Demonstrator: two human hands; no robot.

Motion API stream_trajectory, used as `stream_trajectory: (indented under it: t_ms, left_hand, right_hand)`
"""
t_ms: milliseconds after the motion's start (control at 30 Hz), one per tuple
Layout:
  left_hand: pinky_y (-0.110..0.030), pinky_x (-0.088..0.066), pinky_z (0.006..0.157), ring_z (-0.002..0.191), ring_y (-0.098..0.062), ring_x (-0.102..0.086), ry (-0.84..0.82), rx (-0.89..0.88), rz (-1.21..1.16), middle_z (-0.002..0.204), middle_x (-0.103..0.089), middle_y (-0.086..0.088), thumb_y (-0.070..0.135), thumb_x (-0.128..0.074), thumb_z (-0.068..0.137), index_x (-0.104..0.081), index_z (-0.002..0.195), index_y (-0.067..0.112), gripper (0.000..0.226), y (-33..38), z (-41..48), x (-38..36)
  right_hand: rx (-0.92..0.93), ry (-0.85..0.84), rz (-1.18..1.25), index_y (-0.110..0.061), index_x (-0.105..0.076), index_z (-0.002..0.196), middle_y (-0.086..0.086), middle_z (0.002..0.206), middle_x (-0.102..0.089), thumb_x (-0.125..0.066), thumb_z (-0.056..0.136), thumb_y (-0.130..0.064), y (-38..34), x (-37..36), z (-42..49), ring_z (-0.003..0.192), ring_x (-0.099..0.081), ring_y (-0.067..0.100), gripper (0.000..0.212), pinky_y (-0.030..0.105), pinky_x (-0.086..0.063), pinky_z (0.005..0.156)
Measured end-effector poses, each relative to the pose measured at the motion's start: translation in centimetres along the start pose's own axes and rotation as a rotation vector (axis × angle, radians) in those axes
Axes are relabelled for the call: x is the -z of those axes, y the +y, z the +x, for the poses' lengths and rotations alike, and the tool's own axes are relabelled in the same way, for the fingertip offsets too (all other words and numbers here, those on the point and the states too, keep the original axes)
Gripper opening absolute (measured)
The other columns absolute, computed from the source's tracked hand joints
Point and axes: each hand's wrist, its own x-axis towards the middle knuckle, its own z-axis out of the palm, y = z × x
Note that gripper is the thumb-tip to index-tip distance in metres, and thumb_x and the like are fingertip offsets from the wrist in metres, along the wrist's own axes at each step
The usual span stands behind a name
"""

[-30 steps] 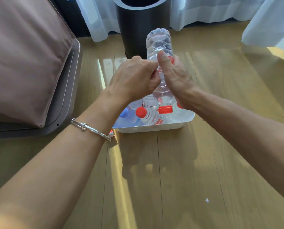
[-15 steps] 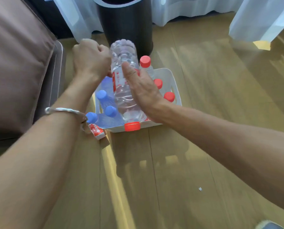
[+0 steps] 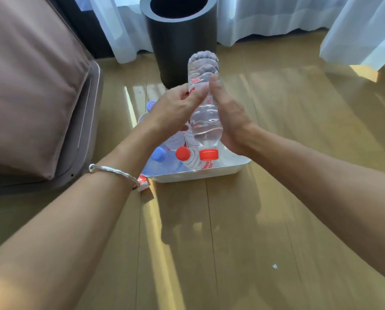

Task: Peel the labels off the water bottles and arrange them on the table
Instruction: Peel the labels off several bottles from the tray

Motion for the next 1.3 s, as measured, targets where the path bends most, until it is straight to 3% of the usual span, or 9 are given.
stream_trajectory:
  t_ms: [133, 367, 533, 700, 833, 1033, 1133, 1233, 1300]
  left_hand:
    - [-0.03, -0.055, 0.065, 0.09, -0.018, -0.07, -0.066, 0.059, -0.227, 0.1, -0.069, -0.001, 0.04, -0.054, 0.099, -0.062, 0.12, 0.014, 0.035, 0.1, -0.1, 0.0]
    - [-0.031, -0.056, 0.077, 0.097, -0.016, -0.07, -0.277, -0.027, -0.337, 0.106, -0.068, 0.0, 0.018, -0.063, 0.089, -0.048, 0.135, 0.015, 0.049, 0.0, -0.5, 2.3]
    - [-0.036, -0.056, 0.083, 0.107, -0.021, -0.067, -0.298, -0.043, -0.37, 0.119, -0.064, -0.005, 0.021, -0.062, 0.082, -0.039, 0.144, 0.022, 0.067, -0.3, -0.3, 2.3]
    - [-0.035, -0.056, 0.077, 0.095, -0.019, -0.066, -0.219, 0.002, -0.588, 0.11, -0.063, -0.006, 0.031, -0.051, 0.095, -0.042, 0.143, 0.015, 0.052, -0.1, 0.1, 1.5]
    - [-0.04, -0.055, 0.089, 0.104, -0.028, -0.06, -0.174, 0.028, -0.709, 0.118, -0.057, -0.016, 0.033, -0.037, 0.105, -0.041, 0.143, 0.006, 0.047, 0.0, 0.4, 1.7]
    - [-0.048, -0.056, 0.085, 0.098, -0.032, -0.065, -0.142, 0.084, -0.628, 0.115, -0.063, -0.019, 0.033, -0.048, 0.101, -0.052, 0.135, 0.006, 0.044, -0.6, 0.7, 2.5]
    - [-0.047, -0.057, 0.085, 0.098, -0.034, -0.068, 0.01, 0.088, -0.588, 0.118, -0.066, -0.023, 0.03, -0.068, 0.086, -0.059, 0.127, 0.004, 0.05, -1.0, 1.2, 2.4]
    - [-0.044, -0.059, 0.08, 0.09, -0.03, -0.07, 0.095, 0.123, -0.577, 0.106, -0.07, -0.017, 0.032, -0.073, 0.073, -0.06, 0.122, 0.004, 0.058, -1.0, 1.6, 2.3]
    - [-0.044, -0.056, 0.079, 0.083, -0.028, -0.067, 0.085, 0.131, -0.573, 0.095, -0.067, -0.013, 0.03, -0.073, 0.071, -0.063, 0.114, 0.006, 0.051, -1.1, 1.8, 2.3]
  right_hand:
    - [-0.004, -0.028, 0.067, -0.005, -0.054, 0.133, 0.023, 0.127, -0.062, -0.034, 0.103, -0.049, -0.1, -0.7, 0.0, 0.113, -0.065, 0.036, 0.056, 0.061, -0.051, 0.094]
    - [-0.011, -0.074, 0.11, -0.006, -0.044, 0.14, 0.026, 0.131, -0.058, -0.04, 0.096, -0.053, -0.6, -1.1, 0.2, 0.114, -0.064, 0.038, 0.065, 0.059, -0.051, 0.096]
    - [-0.018, -0.101, 0.143, -0.004, -0.041, 0.142, 0.028, 0.134, -0.055, -0.034, 0.102, -0.048, -1.0, -0.9, 0.1, 0.118, -0.061, 0.039, 0.06, 0.056, -0.05, 0.099]
    - [-0.005, -0.177, 0.152, -0.004, -0.048, 0.139, 0.02, 0.122, -0.061, -0.026, 0.106, -0.044, -1.7, -1.0, 0.2, 0.112, -0.062, 0.031, 0.057, 0.049, -0.05, 0.102]
    - [0.073, -0.255, -0.079, -0.01, -0.042, 0.142, 0.021, 0.133, -0.057, -0.038, 0.103, -0.041, -1.4, -0.7, 0.8, 0.118, -0.061, 0.032, 0.05, 0.048, -0.054, 0.096]
    - [0.16, -0.275, -0.554, -0.01, -0.055, 0.127, 0.008, 0.111, -0.069, -0.063, 0.089, -0.044, -2.6, 0.8, 1.1, 0.099, -0.068, 0.012, 0.052, 0.028, -0.057, 0.087]
    - [0.22, -0.148, -0.779, -0.026, -0.06, 0.122, -0.005, 0.106, -0.069, -0.07, 0.078, -0.06, -2.7, 1.7, 1.5, 0.098, -0.067, 0.01, 0.056, 0.037, -0.057, 0.09]
    - [0.297, -0.008, -0.861, -0.025, -0.055, 0.128, -0.01, 0.097, -0.065, -0.073, 0.076, -0.059, -3.0, 1.8, 1.4, 0.09, -0.065, 0.006, 0.065, 0.028, -0.056, 0.081]
    - [0.355, -0.005, -0.867, -0.024, -0.056, 0.119, -0.01, 0.092, -0.066, -0.074, 0.078, -0.052, -3.2, 1.6, 1.2, 0.086, -0.066, 0.006, 0.053, 0.028, -0.057, 0.08]
